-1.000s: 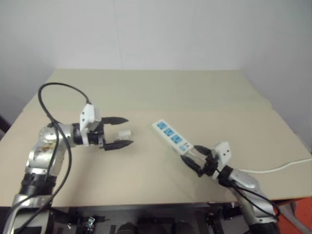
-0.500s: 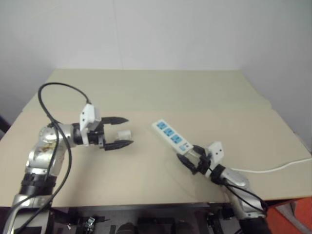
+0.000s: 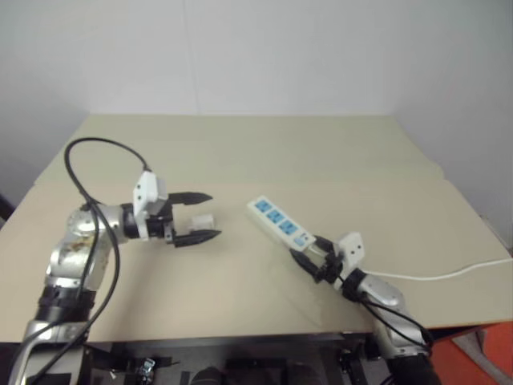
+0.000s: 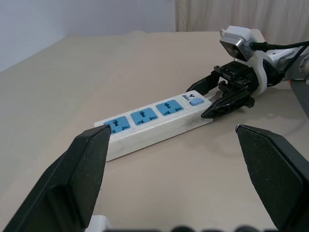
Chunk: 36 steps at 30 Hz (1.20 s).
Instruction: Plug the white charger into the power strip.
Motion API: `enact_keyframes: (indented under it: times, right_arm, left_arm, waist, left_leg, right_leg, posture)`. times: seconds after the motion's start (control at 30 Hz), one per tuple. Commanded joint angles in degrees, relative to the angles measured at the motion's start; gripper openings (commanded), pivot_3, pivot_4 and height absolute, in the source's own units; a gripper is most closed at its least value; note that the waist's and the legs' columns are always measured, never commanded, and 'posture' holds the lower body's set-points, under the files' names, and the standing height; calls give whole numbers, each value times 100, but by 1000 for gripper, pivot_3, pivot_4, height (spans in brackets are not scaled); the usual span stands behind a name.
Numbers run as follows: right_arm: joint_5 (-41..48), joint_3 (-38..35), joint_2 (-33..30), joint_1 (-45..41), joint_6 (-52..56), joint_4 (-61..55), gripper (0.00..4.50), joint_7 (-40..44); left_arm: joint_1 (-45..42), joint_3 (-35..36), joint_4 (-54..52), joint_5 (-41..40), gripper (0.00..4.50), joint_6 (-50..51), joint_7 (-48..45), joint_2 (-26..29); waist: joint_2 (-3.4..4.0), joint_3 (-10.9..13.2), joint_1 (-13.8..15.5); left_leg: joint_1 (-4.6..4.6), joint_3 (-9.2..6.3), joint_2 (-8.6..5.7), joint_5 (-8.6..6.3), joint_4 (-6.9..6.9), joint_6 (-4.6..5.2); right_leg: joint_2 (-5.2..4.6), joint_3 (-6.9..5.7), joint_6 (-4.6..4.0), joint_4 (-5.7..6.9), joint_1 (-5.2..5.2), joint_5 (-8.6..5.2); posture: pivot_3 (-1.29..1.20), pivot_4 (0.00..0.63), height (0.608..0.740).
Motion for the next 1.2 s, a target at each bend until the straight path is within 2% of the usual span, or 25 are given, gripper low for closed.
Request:
enact_keyframes:
  times: [0.03,0.13,0.3,0.43,0.57,0.6,0.73,0.83,1.0,1.2]
  right_arm:
    - [82,229,-351,50,-256,-51,3417,826]
    - [294,237,-700,-50,-330,38,3417,1527]
    - [602,320,-1192,-510,-365,447,3417,2818]
    - [576,452,-1264,-970,-456,989,3417,3442]
    - [453,647,-1137,-1513,-609,1740,3417,3981]
    - [418,681,-1093,-1618,-648,1899,3417,4055]
    - [120,875,-822,-2082,-854,2470,3417,4124]
    - [36,894,-666,-2237,-914,2622,3417,4089]
    - [-114,896,-545,-2272,-1030,2785,3417,4028]
    - [-196,913,-529,-2116,-1077,2685,3417,3961]
  left_arm:
    - [-284,-27,-72,81,4500,-105,56,2]
    - [-510,-104,87,147,4500,-71,19,42]
    - [-1091,-377,413,639,4500,12,469,-104]
    - [-1631,-645,631,1184,4500,112,1016,-281]
    - [-2511,-1236,1293,1881,4500,641,1041,-190]
    - [-2662,-1352,1442,2034,4500,683,1016,-174]
    - [-3828,-2632,2710,3245,4500,1088,323,-141]
    - [-4488,-3168,3613,3723,4500,1065,-142,-394]
    - [-5121,-3526,5064,4266,4500,729,-246,-991]
    - [-5471,-3664,6198,4658,4500,301,-521,-1535]
  waist:
    - [0,0,1]
    - [0,0,26]
    - [0,0,24]
    - [-1,1,28]
    - [-1,1,13]
    - [-1,1,5]
    - [-1,1,-17]
    - [-1,1,-36]
    - [-1,1,-84]
    - [-2,1,-132]
  left_leg:
    - [0,0,0,0,0,0]
    - [-2,1,-1,0,1,0]
    - [1,2,-1,0,2,0]
    - [-2,2,-2,0,5,0]
    - [-7,1,-2,0,5,0]
    - [-6,4,-3,0,7,0]
    - [-2,6,-1,2,4,-1]
    - [-2,8,-1,3,3,-3]
    - [-9,7,0,3,4,-3]
    - [-9,5,1,3,4,-3]
  right_leg:
    - [0,0,0,-1,1,0]
    - [0,-1,0,-4,1,0]
    - [1,-1,0,-4,4,0]
    - [1,-1,1,-4,4,0]
    - [4,-1,1,-5,-1,0]
    - [4,0,1,-5,0,0]
    - [11,0,1,-3,0,0]
    - [14,1,1,-2,-2,0]
    - [11,0,2,-2,-5,-1]
    - [12,0,2,-1,-7,-1]
  posture:
    - [0,150,740]
    - [0,150,740]
    - [0,150,740]
    - [0,150,740]
    - [0,150,740]
    - [0,150,740]
    - [0,150,740]
    - [0,150,740]
    - [0,150,740]
    - [0,150,740]
